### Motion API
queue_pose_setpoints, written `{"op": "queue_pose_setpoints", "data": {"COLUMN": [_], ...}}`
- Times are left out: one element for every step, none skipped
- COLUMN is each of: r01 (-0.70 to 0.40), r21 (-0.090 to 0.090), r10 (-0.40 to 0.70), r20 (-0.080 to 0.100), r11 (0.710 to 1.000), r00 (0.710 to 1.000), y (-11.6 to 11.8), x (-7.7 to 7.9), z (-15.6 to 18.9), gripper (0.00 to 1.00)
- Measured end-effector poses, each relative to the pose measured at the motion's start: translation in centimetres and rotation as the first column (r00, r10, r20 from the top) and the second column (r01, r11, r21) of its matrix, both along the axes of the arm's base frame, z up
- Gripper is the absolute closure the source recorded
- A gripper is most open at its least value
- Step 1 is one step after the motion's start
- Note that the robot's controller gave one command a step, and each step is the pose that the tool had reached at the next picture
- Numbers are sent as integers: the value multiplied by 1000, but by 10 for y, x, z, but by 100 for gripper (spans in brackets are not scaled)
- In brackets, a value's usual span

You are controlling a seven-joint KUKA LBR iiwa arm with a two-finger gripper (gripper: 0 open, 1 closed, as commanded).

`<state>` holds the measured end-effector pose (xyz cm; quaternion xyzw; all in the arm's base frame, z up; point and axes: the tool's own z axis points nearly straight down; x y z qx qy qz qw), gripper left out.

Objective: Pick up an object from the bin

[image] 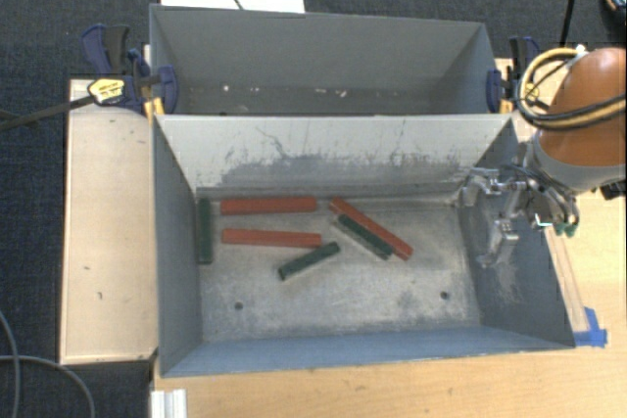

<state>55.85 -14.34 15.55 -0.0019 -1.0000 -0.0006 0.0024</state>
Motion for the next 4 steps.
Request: {"op": "queue_pose_setpoints", "data": {"r01": [-233, -578, -569, -833], "r21": [0, -7, 9, -4], "r10": [233, 579, 569, 833], "r20": [4, 13, -1, 11], "r11": [973, 816, 822, 553], "r00": [973, 816, 822, 553], "y": [31, 59, 113, 162], "x": [-14, 4, -62, -58], "z": [-87, -2, -82, -33], "gripper": [0, 0, 0, 0]}}
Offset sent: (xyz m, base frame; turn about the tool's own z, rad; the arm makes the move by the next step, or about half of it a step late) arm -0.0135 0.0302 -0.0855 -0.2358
